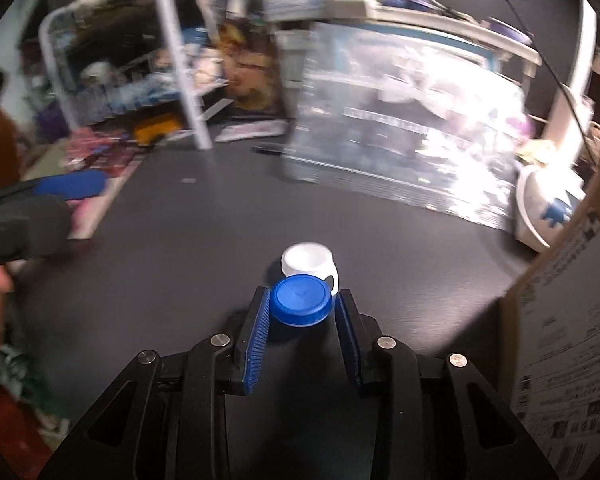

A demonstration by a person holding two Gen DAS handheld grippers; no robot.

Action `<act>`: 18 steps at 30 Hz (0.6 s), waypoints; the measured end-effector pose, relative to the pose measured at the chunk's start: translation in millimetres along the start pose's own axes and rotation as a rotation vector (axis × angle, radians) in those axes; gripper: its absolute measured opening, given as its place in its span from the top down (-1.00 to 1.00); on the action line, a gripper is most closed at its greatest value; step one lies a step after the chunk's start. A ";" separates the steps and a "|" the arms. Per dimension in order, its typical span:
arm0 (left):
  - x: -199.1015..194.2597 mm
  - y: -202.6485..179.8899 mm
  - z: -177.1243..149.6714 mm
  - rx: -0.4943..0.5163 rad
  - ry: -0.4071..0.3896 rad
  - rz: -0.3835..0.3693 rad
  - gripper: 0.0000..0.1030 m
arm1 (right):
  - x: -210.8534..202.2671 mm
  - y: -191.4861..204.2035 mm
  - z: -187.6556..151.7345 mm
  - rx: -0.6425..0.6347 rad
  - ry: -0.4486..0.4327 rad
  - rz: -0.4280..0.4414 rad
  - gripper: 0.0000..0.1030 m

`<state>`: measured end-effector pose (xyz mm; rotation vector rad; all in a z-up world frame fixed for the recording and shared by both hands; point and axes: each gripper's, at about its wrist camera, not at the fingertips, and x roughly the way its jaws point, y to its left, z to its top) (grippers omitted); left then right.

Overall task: Organize objects
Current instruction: 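Move the right tool to the white-and-blue capped container and grasp it, then lift the capped container with the right tool and carry it over the box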

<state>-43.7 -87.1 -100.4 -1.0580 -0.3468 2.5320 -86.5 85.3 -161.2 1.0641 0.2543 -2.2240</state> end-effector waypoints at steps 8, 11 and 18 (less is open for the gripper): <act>-7.8 1.0 -15.0 -0.024 0.005 0.029 -0.79 | 7.4 21.8 -13.7 -0.063 0.062 0.032 0.45; -9.5 3.8 -17.9 -0.033 0.008 0.039 -0.79 | 11.6 23.0 -16.8 -0.066 0.064 0.013 0.44; -10.6 8.3 -19.1 -0.042 0.008 0.047 -0.79 | 17.3 29.8 -15.9 -0.113 0.038 -0.041 0.36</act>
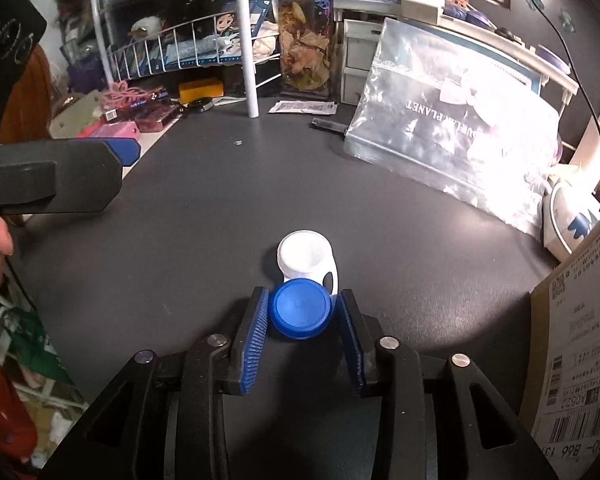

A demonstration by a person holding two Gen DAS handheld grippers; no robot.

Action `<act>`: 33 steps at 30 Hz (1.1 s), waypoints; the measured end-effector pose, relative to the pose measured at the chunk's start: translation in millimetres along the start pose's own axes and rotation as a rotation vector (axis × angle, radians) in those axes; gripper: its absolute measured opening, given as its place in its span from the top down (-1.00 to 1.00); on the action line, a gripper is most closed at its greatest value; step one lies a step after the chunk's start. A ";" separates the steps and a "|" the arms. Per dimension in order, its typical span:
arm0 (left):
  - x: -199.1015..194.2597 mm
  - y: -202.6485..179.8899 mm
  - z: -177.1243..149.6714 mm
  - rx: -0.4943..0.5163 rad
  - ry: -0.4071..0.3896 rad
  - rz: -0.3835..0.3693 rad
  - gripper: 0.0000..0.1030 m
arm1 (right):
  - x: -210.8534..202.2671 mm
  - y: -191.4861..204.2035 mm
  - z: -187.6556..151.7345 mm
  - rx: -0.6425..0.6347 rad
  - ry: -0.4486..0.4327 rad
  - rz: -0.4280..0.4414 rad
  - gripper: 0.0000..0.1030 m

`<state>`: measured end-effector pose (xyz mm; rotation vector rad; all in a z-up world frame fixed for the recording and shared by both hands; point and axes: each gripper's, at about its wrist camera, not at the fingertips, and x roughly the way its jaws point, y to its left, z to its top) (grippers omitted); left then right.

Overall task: Organize objects
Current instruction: 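Lift the capped container with the right tool and carry it over the box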

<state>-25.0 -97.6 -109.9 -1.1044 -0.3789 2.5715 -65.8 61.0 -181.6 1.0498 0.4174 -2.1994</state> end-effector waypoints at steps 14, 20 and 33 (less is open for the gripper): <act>-20.1 -21.3 10.5 0.036 -0.034 -0.101 -0.28 | -58.7 19.5 22.7 -0.082 -0.130 0.153 0.45; -42.5 -60.1 29.9 0.106 -0.089 -0.167 0.32 | -118.3 26.6 33.5 -0.167 -0.236 0.194 0.45; -17.5 -181.8 86.5 0.298 -0.114 -0.235 0.45 | -203.8 -63.5 26.0 -0.082 -0.325 0.135 0.45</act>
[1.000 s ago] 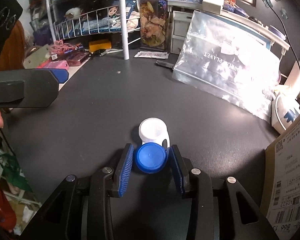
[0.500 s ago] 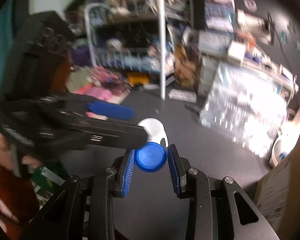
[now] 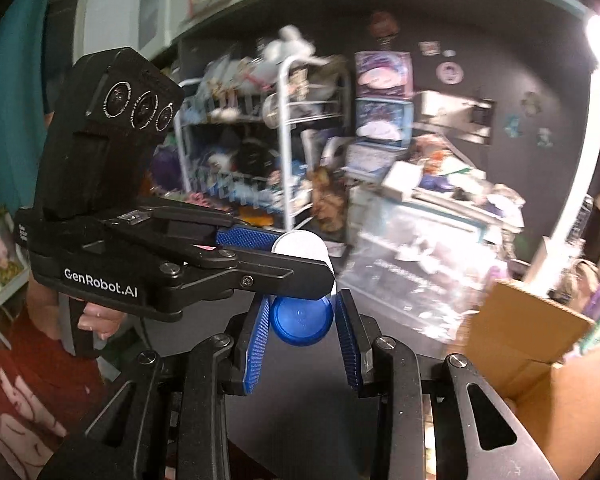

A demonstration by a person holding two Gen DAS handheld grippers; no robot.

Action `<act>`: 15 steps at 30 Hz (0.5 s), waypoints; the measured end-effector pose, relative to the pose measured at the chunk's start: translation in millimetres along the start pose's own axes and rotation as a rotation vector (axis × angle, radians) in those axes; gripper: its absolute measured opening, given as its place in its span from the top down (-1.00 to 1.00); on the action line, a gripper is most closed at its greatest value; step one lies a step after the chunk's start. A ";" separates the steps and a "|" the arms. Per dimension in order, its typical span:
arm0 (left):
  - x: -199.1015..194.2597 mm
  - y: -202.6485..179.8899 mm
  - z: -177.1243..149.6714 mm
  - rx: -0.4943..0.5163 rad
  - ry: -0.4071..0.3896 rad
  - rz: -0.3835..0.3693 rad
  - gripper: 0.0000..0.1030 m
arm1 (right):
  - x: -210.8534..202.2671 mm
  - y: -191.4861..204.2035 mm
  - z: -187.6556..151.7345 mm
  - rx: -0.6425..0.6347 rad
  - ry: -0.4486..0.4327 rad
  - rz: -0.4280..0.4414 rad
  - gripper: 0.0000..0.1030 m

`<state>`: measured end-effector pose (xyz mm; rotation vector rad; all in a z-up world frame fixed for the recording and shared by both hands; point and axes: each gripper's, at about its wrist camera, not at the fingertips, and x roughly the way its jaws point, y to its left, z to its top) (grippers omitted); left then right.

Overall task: Organize objects
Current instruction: 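Lift the capped container with the right tool and carry it over the box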

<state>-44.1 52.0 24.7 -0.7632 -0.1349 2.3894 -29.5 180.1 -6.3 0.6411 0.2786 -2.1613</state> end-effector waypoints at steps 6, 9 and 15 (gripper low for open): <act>64.7 -27.2 30.4 0.042 0.084 -0.075 0.45 | -30.3 -57.6 -9.2 0.077 0.022 -0.084 0.45; 96.2 -35.6 39.0 0.052 0.144 -0.081 0.45 | -36.9 -86.8 -16.8 0.129 0.060 -0.113 0.45; 124.5 -40.4 41.2 0.055 0.203 -0.041 -0.04 | -31.3 -116.9 -31.2 0.184 0.148 -0.144 0.43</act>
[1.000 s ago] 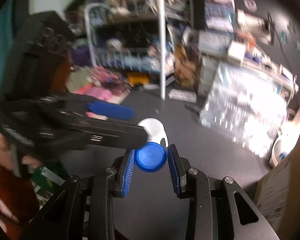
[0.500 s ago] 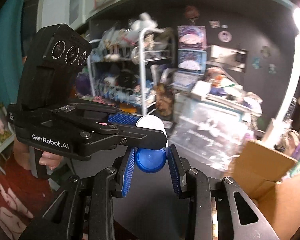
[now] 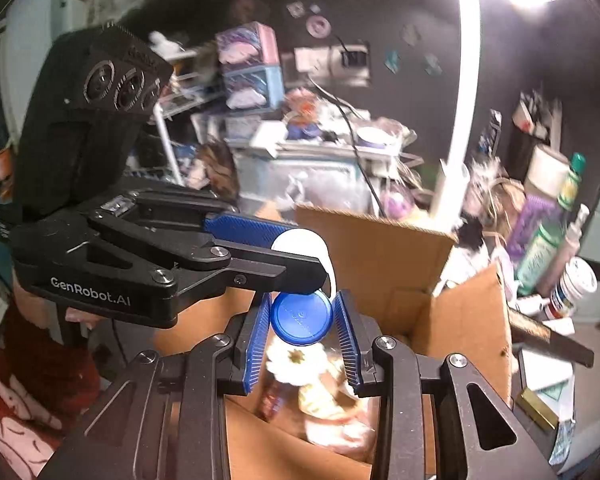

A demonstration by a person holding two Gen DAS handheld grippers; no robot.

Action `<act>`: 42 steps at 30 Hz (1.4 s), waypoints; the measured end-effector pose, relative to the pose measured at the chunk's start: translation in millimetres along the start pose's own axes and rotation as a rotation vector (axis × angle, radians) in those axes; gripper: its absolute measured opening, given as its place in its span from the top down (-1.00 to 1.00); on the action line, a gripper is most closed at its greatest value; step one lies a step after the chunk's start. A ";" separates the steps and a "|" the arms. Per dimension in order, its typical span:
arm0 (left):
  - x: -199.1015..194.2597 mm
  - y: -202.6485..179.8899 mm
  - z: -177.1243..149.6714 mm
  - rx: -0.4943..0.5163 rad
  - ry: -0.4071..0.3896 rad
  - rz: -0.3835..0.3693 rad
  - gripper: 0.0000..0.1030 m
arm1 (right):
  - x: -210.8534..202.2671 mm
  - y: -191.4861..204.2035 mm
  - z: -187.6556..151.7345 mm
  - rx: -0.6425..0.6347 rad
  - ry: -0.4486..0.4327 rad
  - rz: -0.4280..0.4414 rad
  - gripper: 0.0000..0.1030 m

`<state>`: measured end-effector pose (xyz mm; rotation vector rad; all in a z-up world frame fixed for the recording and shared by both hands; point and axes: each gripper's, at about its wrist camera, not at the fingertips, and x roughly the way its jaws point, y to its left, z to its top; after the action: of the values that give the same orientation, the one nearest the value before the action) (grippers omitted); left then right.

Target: Organize objects

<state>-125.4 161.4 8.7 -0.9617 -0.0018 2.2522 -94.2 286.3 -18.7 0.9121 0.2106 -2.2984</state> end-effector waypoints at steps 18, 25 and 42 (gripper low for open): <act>-84.7 3.5 -34.3 -0.060 -0.215 0.225 -0.99 | -13.8 9.5 1.7 -0.002 -0.087 -0.088 -0.71; -114.0 2.9 -60.8 -0.101 -0.330 0.485 -0.99 | -27.9 30.3 6.3 -0.102 -0.230 -0.087 -1.00; -120.8 27.0 -80.5 -0.198 -0.341 0.548 -0.99 | -14.3 34.4 8.7 -0.121 -0.242 -0.047 -1.00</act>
<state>-29.8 49.5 20.5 -0.7200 -0.1281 2.9481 -69.7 263.7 0.2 0.5681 0.2646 -2.3857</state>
